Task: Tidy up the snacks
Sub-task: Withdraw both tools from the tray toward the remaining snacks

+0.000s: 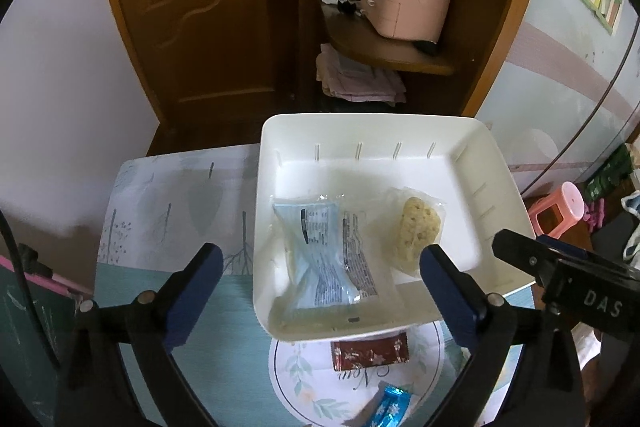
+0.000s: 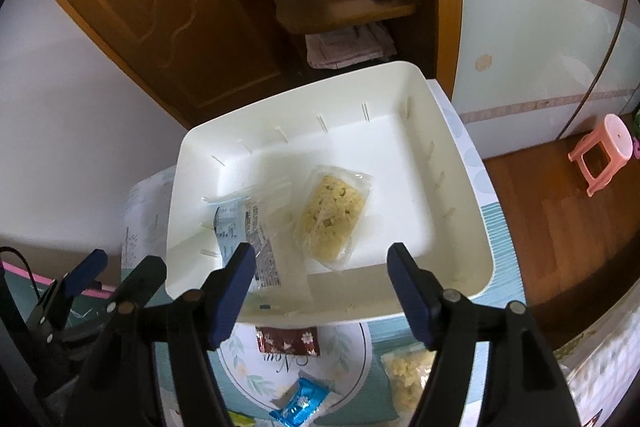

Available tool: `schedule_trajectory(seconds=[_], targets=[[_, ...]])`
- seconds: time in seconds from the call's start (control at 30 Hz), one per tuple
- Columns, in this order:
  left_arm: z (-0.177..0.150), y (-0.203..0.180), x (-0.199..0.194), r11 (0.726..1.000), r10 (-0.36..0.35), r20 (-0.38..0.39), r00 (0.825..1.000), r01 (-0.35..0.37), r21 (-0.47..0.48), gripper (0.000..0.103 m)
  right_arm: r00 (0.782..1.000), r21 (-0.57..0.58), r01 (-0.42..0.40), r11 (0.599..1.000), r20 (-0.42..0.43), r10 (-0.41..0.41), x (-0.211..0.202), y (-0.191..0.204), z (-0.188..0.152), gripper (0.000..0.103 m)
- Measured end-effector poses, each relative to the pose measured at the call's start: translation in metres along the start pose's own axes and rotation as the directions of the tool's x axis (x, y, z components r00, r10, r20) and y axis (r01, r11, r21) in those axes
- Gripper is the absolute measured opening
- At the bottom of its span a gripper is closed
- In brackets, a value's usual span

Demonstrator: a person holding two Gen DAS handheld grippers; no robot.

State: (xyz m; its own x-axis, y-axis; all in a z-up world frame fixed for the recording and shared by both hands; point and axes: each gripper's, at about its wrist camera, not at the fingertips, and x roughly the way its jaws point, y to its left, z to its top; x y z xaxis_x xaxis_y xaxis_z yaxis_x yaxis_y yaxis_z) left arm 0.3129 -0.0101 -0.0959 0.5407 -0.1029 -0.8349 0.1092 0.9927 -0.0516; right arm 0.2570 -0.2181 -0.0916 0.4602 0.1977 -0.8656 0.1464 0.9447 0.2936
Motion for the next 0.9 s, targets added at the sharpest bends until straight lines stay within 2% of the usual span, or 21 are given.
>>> schedule_trajectory(seconds=[0.47, 0.73, 0.9], targets=[[-0.032, -0.005, -0.072, 1.0, -0.006, 0.067, 0.998, 0.007, -0.012, 0.102, 0.995, -0.04, -0.053, 0.998, 0.079, 0.056, -0.06, -0.002, -0.033, 0.07], [-0.063, 0.0, -0.127, 0.999, -0.024, 0.117, 0.993, 0.027, -0.022, 0.102, 0.988, -0.097, -0.063, 0.993, 0.132, 0.076, -0.103, 0.0, -0.068, 0.071], [-0.085, 0.012, -0.16, 0.999, -0.008, 0.153, 0.988, 0.015, -0.04, 0.102, 0.986, -0.143, -0.054, 0.988, 0.148, 0.075, -0.124, 0.0, -0.093, 0.071]])
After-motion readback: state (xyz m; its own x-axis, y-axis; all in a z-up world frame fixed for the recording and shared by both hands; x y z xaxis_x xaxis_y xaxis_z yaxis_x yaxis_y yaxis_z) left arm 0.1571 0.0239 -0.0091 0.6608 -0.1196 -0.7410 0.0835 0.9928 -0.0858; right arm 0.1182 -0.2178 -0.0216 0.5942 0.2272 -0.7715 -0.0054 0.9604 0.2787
